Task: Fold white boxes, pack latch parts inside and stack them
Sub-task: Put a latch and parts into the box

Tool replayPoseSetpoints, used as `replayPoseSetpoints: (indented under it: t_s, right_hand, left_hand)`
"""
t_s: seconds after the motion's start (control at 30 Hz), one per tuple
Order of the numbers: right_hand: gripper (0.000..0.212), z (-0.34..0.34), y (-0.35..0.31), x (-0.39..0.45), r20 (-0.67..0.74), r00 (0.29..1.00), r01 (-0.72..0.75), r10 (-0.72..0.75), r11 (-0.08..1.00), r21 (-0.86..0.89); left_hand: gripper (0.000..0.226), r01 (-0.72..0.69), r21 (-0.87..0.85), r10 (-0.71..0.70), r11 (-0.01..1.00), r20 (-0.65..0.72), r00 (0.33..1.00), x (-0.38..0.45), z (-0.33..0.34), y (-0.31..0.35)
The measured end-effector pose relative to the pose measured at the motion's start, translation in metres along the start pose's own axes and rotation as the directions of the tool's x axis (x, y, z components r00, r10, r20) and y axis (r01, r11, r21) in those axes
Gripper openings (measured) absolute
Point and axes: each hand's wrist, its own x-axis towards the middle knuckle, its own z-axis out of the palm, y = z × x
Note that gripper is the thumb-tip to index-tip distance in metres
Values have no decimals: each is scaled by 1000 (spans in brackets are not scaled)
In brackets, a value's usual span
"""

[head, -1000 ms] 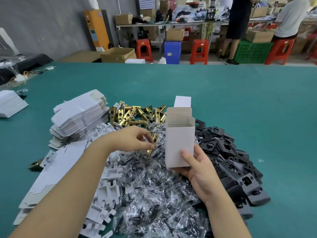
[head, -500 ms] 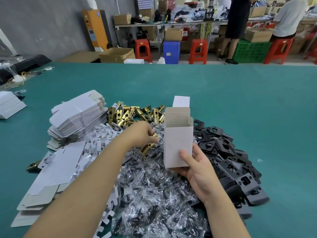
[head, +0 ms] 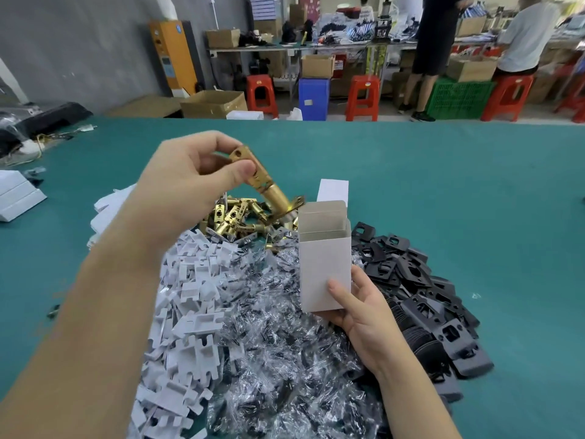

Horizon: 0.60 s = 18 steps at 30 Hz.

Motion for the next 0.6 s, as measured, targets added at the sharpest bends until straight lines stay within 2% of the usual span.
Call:
replayPoseSetpoints:
  t_s: [0.1, 0.27, 0.43, 0.6]
  right_hand:
    - [53, 3, -2, -1, 27, 1000, 1, 0, 1000, -21]
    - [45, 4, -4, -2, 31, 999, 16, -15, 1000, -21]
    - [64, 6, -4, -3, 12, 999, 44, -44, 999, -7]
    - [49, 7, -2, -3, 21, 997, 77, -76, 997, -13]
  left_hand:
    - [10, -53, -21, 52, 998, -39, 998, 0, 33, 3]
    - [13, -20, 34, 20, 999, -6, 1000, -1, 65, -10]
    - [8, 8, 147, -7, 989, -8, 1000, -5, 70, -18]
    - [7, -11, 292, -2, 956, 44, 999, -5, 72, -18]
